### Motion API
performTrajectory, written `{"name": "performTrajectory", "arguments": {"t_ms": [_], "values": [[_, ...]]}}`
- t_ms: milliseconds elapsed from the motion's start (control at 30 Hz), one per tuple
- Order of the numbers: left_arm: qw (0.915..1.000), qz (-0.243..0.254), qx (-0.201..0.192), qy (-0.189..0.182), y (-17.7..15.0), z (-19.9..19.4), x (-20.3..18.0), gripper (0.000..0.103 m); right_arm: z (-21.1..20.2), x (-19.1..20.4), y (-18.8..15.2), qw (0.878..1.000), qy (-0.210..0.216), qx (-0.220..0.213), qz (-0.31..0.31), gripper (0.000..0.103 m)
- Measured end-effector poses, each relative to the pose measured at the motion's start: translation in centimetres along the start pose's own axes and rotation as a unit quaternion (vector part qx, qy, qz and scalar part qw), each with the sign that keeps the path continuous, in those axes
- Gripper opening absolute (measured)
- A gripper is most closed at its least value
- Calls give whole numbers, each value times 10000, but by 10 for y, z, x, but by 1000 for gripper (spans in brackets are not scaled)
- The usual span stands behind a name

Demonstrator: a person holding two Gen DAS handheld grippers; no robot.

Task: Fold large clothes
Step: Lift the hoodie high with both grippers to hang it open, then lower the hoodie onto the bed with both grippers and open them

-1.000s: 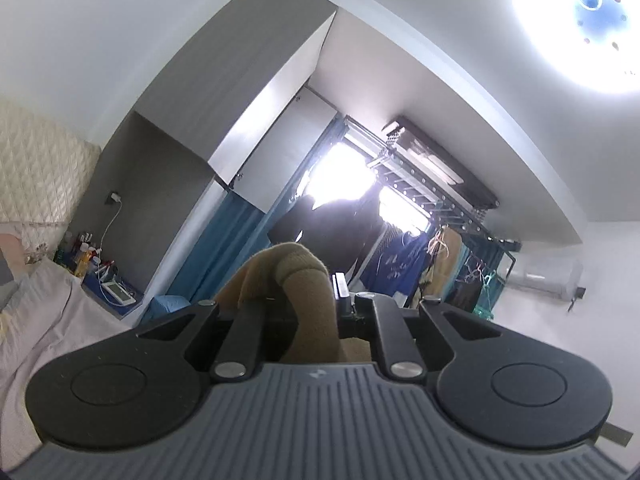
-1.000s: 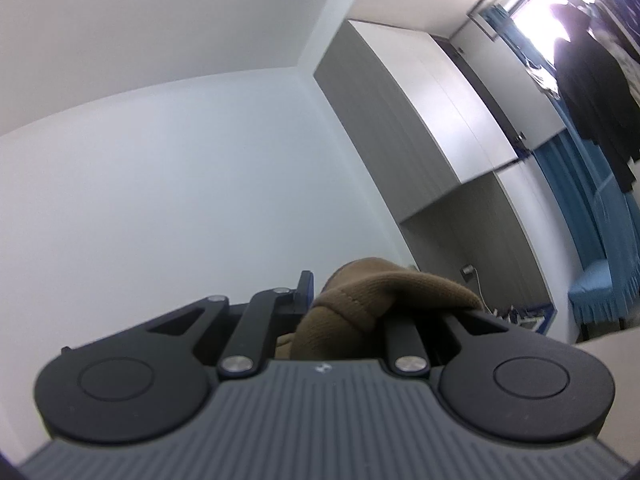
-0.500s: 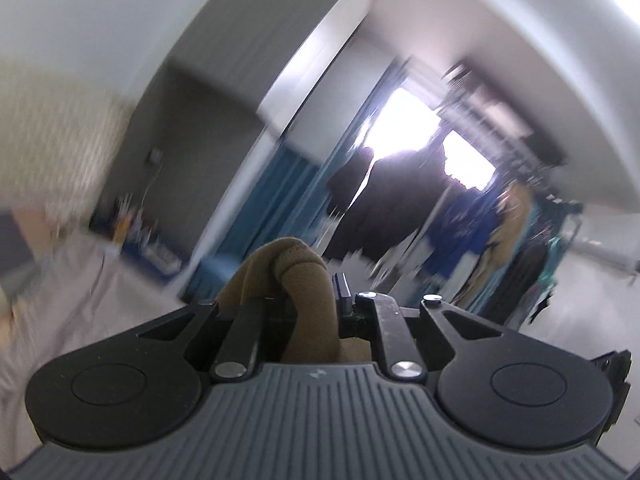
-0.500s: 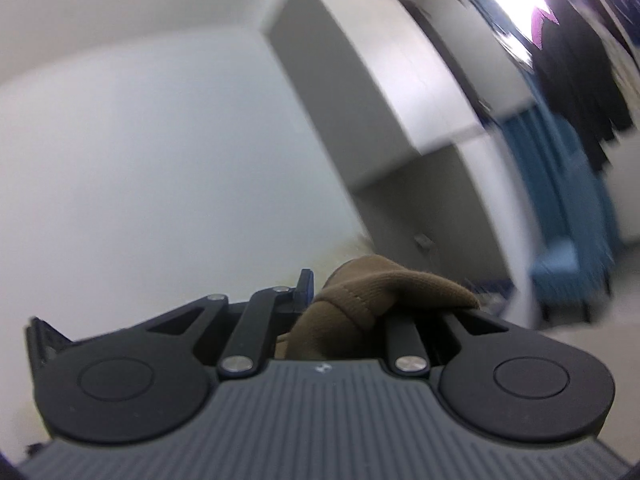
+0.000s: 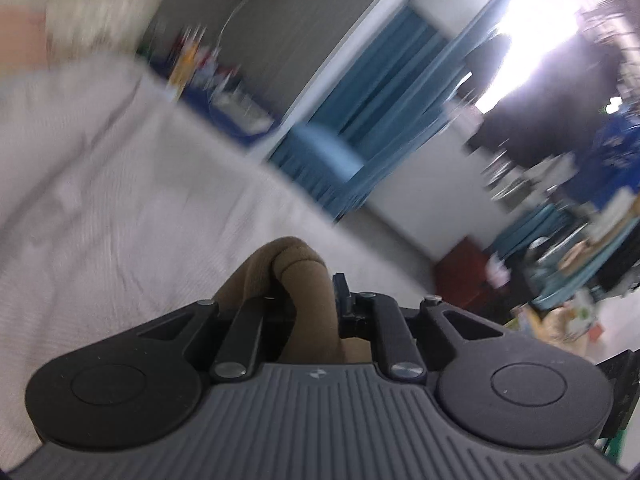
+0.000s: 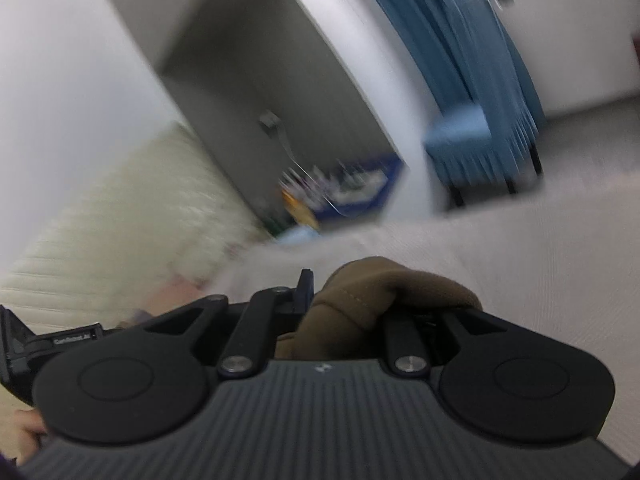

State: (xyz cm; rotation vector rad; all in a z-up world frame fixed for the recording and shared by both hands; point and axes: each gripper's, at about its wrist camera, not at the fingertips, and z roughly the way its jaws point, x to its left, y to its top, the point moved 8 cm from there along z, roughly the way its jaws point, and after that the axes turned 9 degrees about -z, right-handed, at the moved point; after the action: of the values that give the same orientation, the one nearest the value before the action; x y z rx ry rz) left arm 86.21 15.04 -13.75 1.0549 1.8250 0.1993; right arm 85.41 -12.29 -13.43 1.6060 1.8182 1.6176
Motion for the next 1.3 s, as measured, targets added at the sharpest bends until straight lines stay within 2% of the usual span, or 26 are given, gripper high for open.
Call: {"name": "performTrajectory", "arguments": {"t_ms": [133,267,433,567,800,833,900,933,967,1000,1033,1067,1167,1233,1300], "values": [[9992,-173,297,223,-13,78,59,16,72,-58,-54,9974,-233,419,530,18],[9970,-314,563,418,-15,118,91,16,95,-77,-89,9952,-258,625,714,19],[9958,-260,637,596,-20,147,114,16,110,-85,-97,9908,-248,915,964,19],[9942,-156,730,773,-26,162,121,17,116,-82,-99,9907,-305,1031,836,19],[9946,-162,876,535,-20,138,107,19,116,-84,-102,9896,-271,1077,918,18],[9947,-189,892,468,-18,132,104,24,115,-82,-100,9894,-249,1089,926,19],[9940,-310,1002,301,-17,118,95,43,109,-79,-95,9894,-174,1101,933,19],[9933,-342,1091,181,-17,110,90,61,106,-78,-93,9888,-138,1118,984,20],[9930,-311,1138,91,-17,103,86,67,102,-77,-90,9878,-82,1126,1072,21],[9937,-219,1098,50,-16,93,82,68,98,-76,-89,9867,-59,1141,1159,23],[9945,-97,1042,69,-16,81,80,69,94,-75,-87,9857,-54,1164,1220,30],[9949,19,1005,106,-16,71,78,70,91,-72,-86,9848,-39,1219,1233,43],[9957,270,861,187,-23,39,74,70,72,-63,-86,9858,3,1300,1061,66],[9962,406,722,264,-28,17,72,70,55,-60,-88,9872,-62,1294,931,72],[9970,445,571,274,-37,-10,70,70,31,-56,-90,9904,-219,1178,691,72]]}}
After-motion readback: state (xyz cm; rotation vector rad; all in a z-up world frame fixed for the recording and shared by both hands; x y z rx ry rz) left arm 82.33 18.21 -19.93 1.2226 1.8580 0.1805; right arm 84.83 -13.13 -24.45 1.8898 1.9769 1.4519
